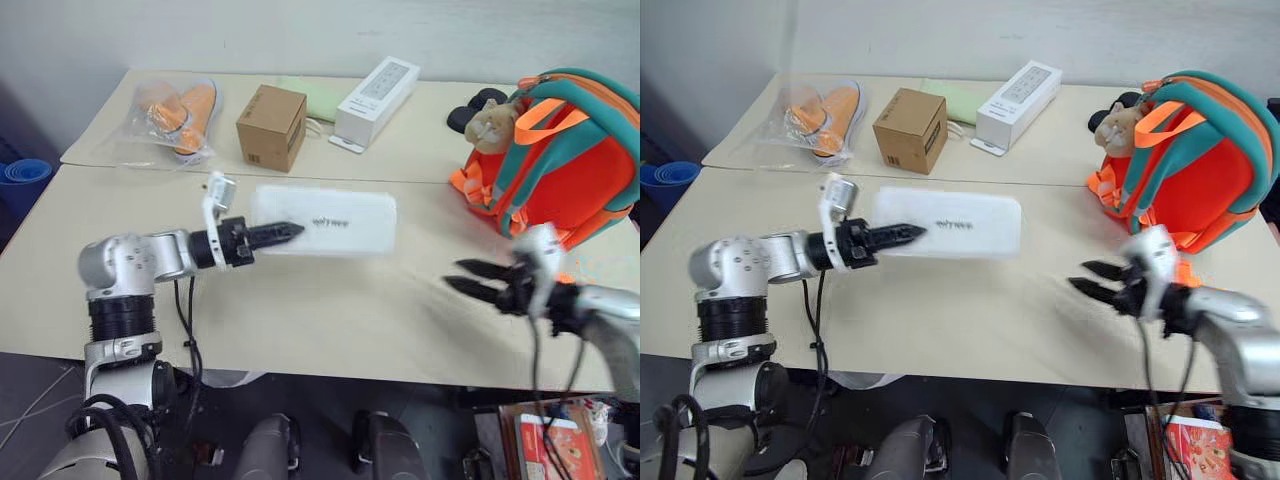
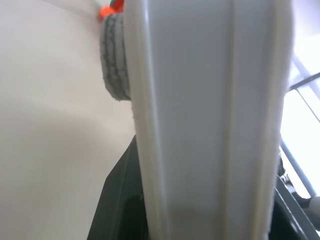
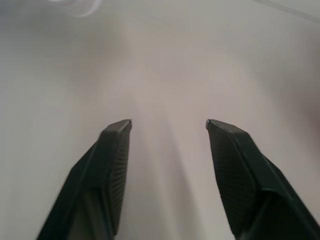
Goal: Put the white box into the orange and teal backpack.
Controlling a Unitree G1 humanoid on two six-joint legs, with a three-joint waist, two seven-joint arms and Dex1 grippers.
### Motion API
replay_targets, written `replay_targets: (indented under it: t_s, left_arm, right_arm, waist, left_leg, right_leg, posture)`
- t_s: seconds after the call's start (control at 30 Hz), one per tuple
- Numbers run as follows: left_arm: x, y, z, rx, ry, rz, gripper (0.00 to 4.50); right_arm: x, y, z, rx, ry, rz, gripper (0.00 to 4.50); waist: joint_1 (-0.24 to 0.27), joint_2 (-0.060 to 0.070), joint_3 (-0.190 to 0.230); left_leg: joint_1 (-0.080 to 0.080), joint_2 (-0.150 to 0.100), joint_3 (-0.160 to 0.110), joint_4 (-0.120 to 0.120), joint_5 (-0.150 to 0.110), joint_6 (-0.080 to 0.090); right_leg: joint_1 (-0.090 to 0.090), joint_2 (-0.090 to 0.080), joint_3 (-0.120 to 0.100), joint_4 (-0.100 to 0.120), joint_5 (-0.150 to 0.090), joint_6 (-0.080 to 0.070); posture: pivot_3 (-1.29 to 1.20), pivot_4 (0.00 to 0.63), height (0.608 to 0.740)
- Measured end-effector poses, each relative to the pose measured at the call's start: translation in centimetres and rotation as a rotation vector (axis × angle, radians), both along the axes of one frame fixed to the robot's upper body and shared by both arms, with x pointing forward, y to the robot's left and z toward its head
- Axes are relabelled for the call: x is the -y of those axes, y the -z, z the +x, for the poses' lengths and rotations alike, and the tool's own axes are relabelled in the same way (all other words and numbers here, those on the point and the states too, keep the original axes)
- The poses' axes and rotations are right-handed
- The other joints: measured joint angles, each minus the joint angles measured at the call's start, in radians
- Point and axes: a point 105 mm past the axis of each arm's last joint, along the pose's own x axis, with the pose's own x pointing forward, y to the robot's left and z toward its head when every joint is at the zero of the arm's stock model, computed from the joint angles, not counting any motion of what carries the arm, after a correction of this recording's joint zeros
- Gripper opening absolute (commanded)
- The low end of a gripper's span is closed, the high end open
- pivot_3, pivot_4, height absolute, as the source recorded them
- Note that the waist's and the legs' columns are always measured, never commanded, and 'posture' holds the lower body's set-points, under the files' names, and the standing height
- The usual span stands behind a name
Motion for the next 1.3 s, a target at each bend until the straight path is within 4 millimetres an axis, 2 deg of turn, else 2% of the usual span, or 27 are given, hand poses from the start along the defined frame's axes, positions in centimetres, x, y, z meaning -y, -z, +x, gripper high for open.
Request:
replay_targets:
  t_s: [0.1, 0.13, 0.23, 0.3, 0.33, 0.4, 0.5, 0.63, 0.73, 0.93, 1.13, 1.27, 1.3]
  left_arm:
    - [-0.3, -0.4, -0.1, 0.02, -0.049, -0.015, 1.36]
    - [-0.2, -0.4, -0.1, 0.019, -0.059, -0.016, 1.36]
    - [-0.5, -0.6, 0.1, 0.041, -0.112, 0.02, 1.36]
    - [-0.6, -1.2, 0.2, 0.067, -0.136, -0.005, 1.36]
    - [-0.7, -1.4, 0.3, 0.08, -0.143, -0.012, 1.36]
    - [-0.8, -2.1, 0.3, 0.125, -0.165, -0.011, 1.36]
    - [-1.3, -2.5, 0.4, 0.151, -0.191, 0.004, 1.36]
    - [-2.6, -3.1, 0.5, 0.183, -0.233, 0.032, 1.36]
    - [-2.9, -3.5, 0.5, 0.207, -0.241, 0.029, 1.36]
    - [-3.6, -3.3, 0.6, 0.208, -0.284, 0.034, 1.36]
    - [-3.9, -3.5, 0.6, 0.214, -0.301, 0.034, 1.36]
    - [-4.0, -4.2, 1.0, 0.235, -0.321, 0.037, 1.36]
    - [-3.8, -4.8, 1.2, 0.247, -0.319, 0.028, 1.36]
  right_arm:
    - [1.3, -1.8, 0.1, 0.033, 0.067, 0.037, 4.36]
    - [1.6, -2.1, 0.4, 0.037, 0.088, 0.053, 4.5]
    - [2.5, -3.9, 3.0, 0.092, 0.195, 0.169, 4.5]
    - [2.6, -5.0, 5.4, 0.128, 0.267, 0.255, 4.5]
    - [2.3, -5.1, 6.3, 0.135, 0.284, 0.275, 4.5]
    - [1.3, -4.8, 9.5, 0.129, 0.35, 0.345, 4.5]
    - [1.1, -4.0, 11.7, 0.108, 0.421, 0.388, 4.5]
    - [-1.0, -4.5, 14.2, 0.118, 0.398, 0.416, 4.5]
    - [-2.3, -5.0, 15.0, 0.151, 0.361, 0.395, 3.95]
    - [-2.6, -4.9, 15.1, 0.18, 0.319, 0.368, 1.96]
    - [-3.7, -5.7, 14.0, 0.204, 0.193, 0.379, 0.04]
    - [-5.6, -6.0, 11.2, 0.175, -0.024, 0.401, 0.04]
    - [-6.1, -6.2, 9.9, 0.157, -0.1, 0.39, 0.04]
  waist:
    - [-0.006, -0.001, 0.0]
    - [-0.008, -0.001, 0.0]
    - [-0.016, -0.002, 0.001]
    - [-0.017, -0.002, 0.001]
    - [-0.018, -0.002, 0.001]
    - [-0.02, -0.002, 0.001]
    - [-0.015, -0.002, 0.001]
    - [-0.021, -0.002, 0.001]
    - [-0.025, -0.002, 0.001]
    - [-0.036, -0.002, 0.001]
    - [-0.04, -0.002, 0.001]
    - [-0.037, -0.002, 0.001]
    - [-0.036, -0.002, 0.001]
  left_leg:
    - [0.001, 0.001, 0.0, -0.001, 0.0, -0.001]
    - [0.001, 0.001, 0.0, -0.001, 0.001, -0.001]
    - [0.001, 0.001, 0.002, -0.001, 0.001, -0.002]
    - [0.001, 0.001, 0.002, -0.002, 0.002, -0.003]
    - [0.001, 0.001, 0.002, -0.002, 0.002, -0.004]
    - [0.0, 0.001, 0.002, -0.003, 0.003, -0.005]
    - [-0.001, 0.001, 0.003, -0.003, 0.003, -0.004]
    - [-0.001, 0.0, 0.006, -0.003, 0.004, -0.003]
    - [-0.001, 0.0, 0.006, -0.003, 0.004, -0.003]
    - [-0.001, 0.001, 0.006, -0.004, 0.004, -0.003]
    - [-0.001, 0.002, 0.006, -0.004, 0.003, -0.004]
    - [-0.002, 0.002, 0.006, -0.004, 0.003, -0.004]
    - [-0.002, 0.002, 0.006, -0.004, 0.003, -0.004]
  right_leg:
    - [0.0, 0.001, 0.0, 0.0, 0.0, 0.0]
    - [0.0, 0.001, 0.0, 0.0, 0.0, 0.0]
    - [-0.002, 0.001, 0.002, 0.0, 0.0, 0.0]
    - [-0.002, 0.002, 0.002, 0.0, 0.0, 0.0]
    - [-0.002, 0.002, 0.002, 0.001, 0.0, -0.001]
    - [-0.003, 0.003, 0.002, 0.002, 0.0, -0.001]
    - [-0.005, 0.005, 0.002, 0.002, -0.001, -0.001]
    - [-0.005, 0.007, 0.003, 0.001, 0.0, 0.0]
    - [-0.005, 0.007, 0.004, 0.002, 0.0, 0.0]
    - [-0.005, 0.007, 0.005, 0.001, 0.0, 0.0]
    - [-0.006, 0.007, 0.005, 0.001, 0.0, 0.0]
    - [-0.006, 0.007, 0.005, 0.001, 0.0, 0.0]
    - [-0.006, 0.007, 0.005, 0.001, 0.0, 0.0]
  posture:
    - [0.0, 0.15, 0.74]
    - [0.0, 0.15, 0.74]
    - [0.0, 0.15, 0.74]
    - [0.0, 0.15, 0.74]
    - [0.0, 0.15, 0.74]
    - [0.0, 0.15, 0.74]
    - [0.0, 0.15, 0.74]
    - [0.0, 0.15, 0.74]
    - [0.0, 0.15, 0.74]
    - [0.0, 0.15, 0.74]
    - [0.0, 0.15, 0.74]
    - [0.0, 0.15, 0.74]
    - [0.0, 0.15, 0.74]
